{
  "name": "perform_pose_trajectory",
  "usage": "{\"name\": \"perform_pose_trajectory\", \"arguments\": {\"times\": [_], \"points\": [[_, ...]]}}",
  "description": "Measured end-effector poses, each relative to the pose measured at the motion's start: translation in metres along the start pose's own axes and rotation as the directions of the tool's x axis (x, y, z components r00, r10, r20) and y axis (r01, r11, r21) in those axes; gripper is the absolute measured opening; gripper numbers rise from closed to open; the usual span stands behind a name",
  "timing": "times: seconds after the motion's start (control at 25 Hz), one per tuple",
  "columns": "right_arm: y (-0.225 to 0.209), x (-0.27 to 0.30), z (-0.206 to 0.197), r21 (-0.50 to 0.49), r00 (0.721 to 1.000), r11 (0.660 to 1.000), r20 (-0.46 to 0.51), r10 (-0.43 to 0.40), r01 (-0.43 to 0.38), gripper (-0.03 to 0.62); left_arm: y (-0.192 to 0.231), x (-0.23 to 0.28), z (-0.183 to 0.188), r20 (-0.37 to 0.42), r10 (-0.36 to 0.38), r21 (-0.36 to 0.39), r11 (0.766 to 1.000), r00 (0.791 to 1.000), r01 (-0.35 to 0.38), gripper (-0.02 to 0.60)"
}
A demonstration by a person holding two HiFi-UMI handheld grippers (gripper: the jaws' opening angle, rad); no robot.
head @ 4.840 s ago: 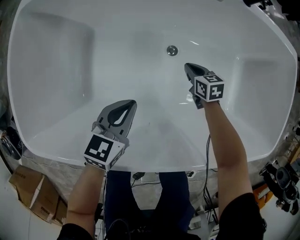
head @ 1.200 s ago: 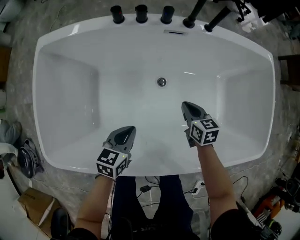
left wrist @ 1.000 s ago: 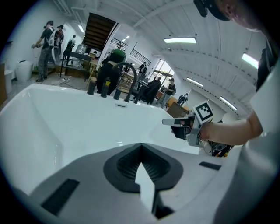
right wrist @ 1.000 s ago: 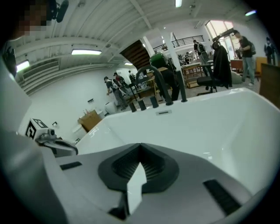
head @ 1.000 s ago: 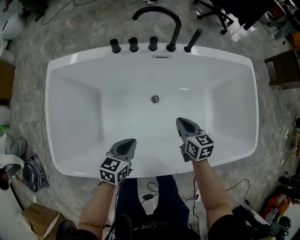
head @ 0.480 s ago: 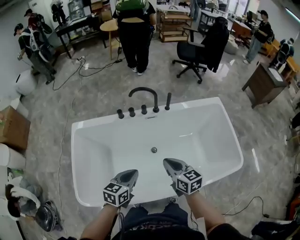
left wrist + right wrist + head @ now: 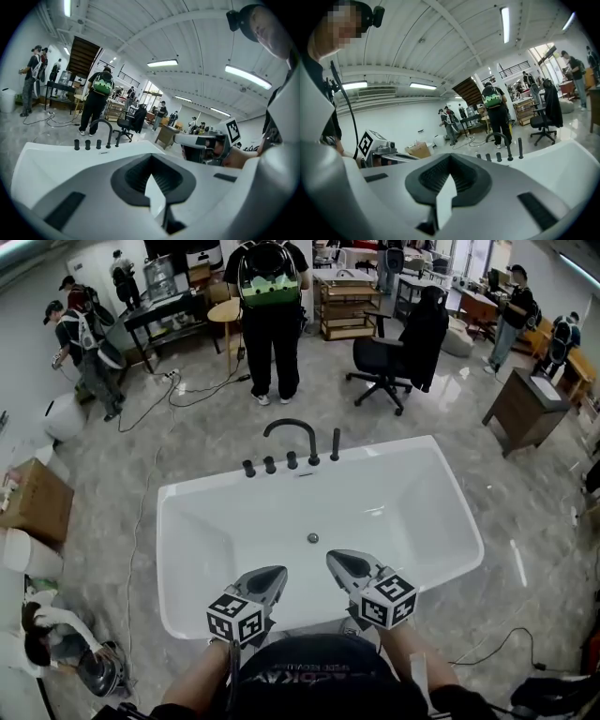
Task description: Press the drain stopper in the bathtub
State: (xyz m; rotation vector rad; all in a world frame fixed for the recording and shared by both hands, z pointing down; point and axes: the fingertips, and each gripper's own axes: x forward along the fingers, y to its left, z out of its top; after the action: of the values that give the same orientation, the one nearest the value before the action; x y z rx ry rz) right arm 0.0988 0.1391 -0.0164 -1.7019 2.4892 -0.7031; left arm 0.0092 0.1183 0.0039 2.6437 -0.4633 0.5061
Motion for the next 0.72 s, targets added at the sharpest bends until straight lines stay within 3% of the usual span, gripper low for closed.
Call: {"name": "perform_pose_trajectory", "arguments": {"times": [0.16, 0.52, 0.72], "points": [[0.027, -0.001, 0.009, -0.033, 1.0, 0.999, -0.015, 0.016, -0.017, 0.011, -0.003, -0.015, 0.01, 0.019, -0.008, 0.01, 1.0, 1.0, 0.007, 0.006], [0.035, -0.025, -0.02, 0.095, 0.999, 0.995, -0.027, 0.047, -0.044, 0.011, -0.032, -0.002, -0.005, -0.032, -0.042, 0.039, 0.998, 0.999, 0.044, 0.006], [0.043, -0.023, -0.033, 0.1, 0.995, 0.992, -0.055, 0.078, -0.072, 0.011, -0.032, 0.001, -0.006, -0.029, -0.042, 0.049, 0.998, 0.999, 0.043, 0.006]]}}
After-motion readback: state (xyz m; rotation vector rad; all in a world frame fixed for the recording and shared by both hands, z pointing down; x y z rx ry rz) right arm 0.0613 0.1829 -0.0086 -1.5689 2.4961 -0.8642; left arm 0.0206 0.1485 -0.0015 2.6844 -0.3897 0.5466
